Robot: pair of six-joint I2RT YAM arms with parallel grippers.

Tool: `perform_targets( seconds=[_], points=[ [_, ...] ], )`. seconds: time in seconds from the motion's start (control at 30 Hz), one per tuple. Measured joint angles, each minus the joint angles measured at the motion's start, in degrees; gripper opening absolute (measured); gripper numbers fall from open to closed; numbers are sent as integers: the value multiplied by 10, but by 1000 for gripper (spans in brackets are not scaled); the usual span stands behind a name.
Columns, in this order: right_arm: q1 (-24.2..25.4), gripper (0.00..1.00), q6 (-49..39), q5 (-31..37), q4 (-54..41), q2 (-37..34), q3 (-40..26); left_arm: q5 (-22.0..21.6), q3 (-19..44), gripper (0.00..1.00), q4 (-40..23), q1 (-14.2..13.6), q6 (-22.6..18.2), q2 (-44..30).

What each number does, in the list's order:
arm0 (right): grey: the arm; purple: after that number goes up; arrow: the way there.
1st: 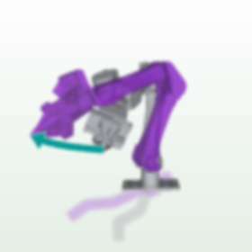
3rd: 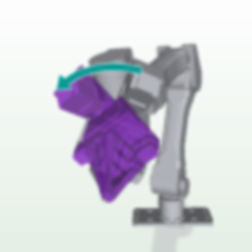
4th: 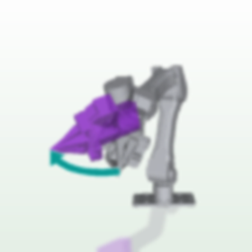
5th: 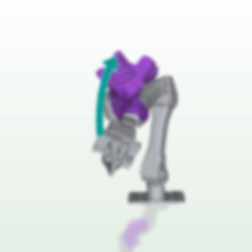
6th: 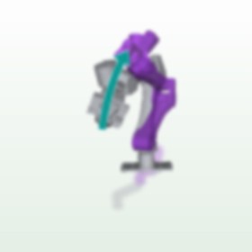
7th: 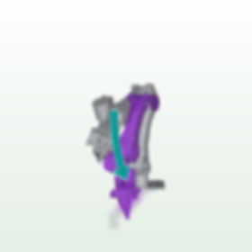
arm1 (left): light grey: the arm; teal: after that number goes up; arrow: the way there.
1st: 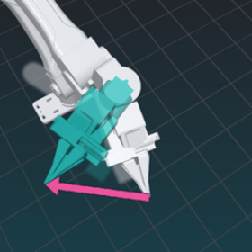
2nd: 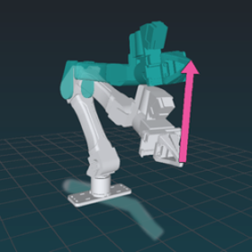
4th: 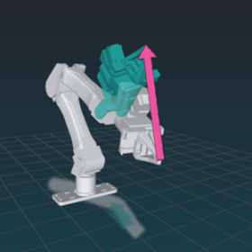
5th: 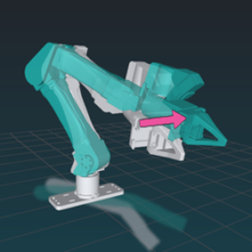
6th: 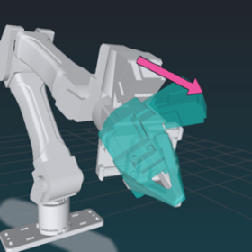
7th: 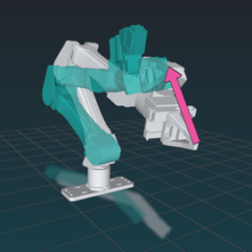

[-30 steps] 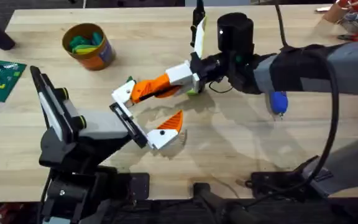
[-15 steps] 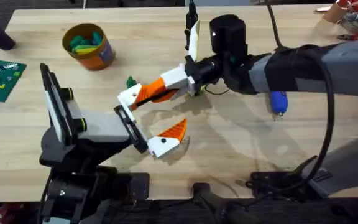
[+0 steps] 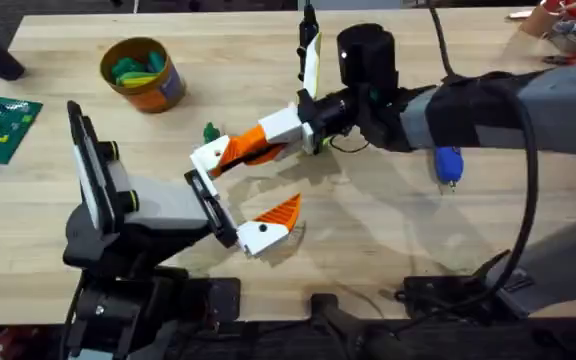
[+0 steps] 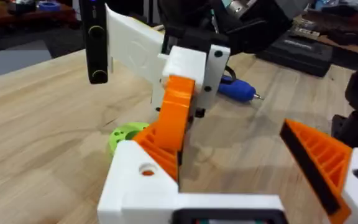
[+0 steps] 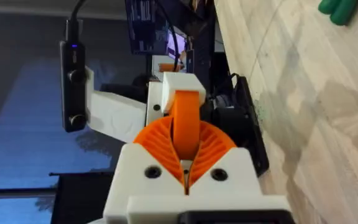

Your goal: Pick up the gripper from the table and insert it into the empty holder that is missing its gripper. Then pick up a screw, insert it into the mounting hole, and use the screwdriver to tighten it. Finally, clean up the table by picking up the vegetable and placing it into the bucket.

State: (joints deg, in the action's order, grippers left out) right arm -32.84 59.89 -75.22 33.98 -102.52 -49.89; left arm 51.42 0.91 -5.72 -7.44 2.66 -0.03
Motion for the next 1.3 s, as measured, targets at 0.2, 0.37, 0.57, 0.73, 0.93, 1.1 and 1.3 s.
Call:
perform_targets(
  seconds=[0.2,0.37,0.57,0.73,0.93,1.1,1.3],
  points=[
    [0,24,-1,0,0,0,0,0,0,986,0,0,0,0],
    [-17,566,-4,15,-2,-1,-1,37,0,986,-2,-5,-1,0],
    [-36,986,-9,27,-1,-3,-2,82,0,986,-7,-13,-1,0],
    [-32,992,-10,31,-1,-3,-2,92,0,986,-9,-13,-1,0],
    [-9,992,-10,32,-1,-3,-2,95,0,986,-9,-13,-1,0],
    [21,993,-13,21,-6,-3,-2,95,0,986,-9,-13,-1,0],
    [73,992,-17,10,-18,-3,-2,95,0,986,-9,-13,-1,0]
  ],
)
